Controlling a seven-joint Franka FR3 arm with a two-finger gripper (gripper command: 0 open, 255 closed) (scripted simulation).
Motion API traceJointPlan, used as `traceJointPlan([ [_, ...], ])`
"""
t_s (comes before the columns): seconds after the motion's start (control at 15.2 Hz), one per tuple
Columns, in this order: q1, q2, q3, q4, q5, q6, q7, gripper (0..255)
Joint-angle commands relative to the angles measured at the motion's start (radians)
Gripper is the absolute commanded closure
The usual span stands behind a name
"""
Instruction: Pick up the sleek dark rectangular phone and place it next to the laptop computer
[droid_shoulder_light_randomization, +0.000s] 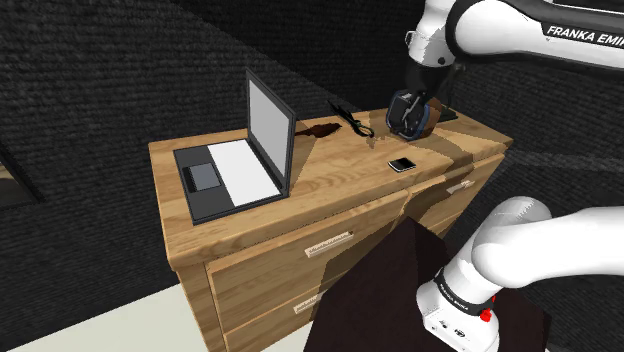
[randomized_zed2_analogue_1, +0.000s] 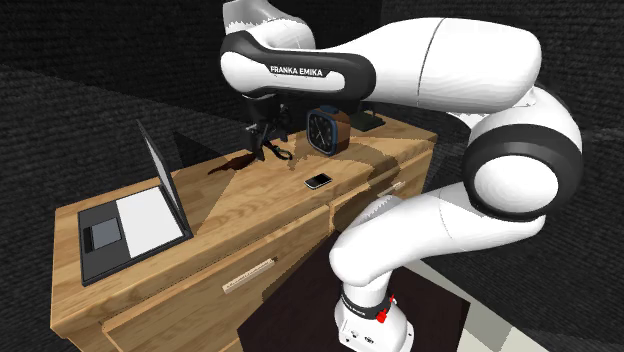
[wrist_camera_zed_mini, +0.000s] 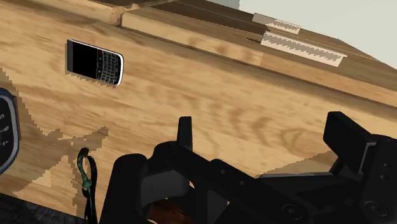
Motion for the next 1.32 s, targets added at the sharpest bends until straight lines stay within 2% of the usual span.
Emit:
traceJointPlan([
  [0.0,0.000,0.000,0.000,0.000,0.000,0.000,0.000,0],
  [0.33,0.028,-0.049,-0.152,-0.134,-0.075,0.099,-0.262,0],
  [0.66,0.044,-0.034,-0.317,-0.215,-0.162,0.208,-0.526,0],
  [0.99,0.072,0.054,-0.493,-0.238,-0.241,0.331,-0.790,0],
  [1.25,0.118,0.173,-0.639,-0.218,-0.276,0.438,-1.007,0],
])
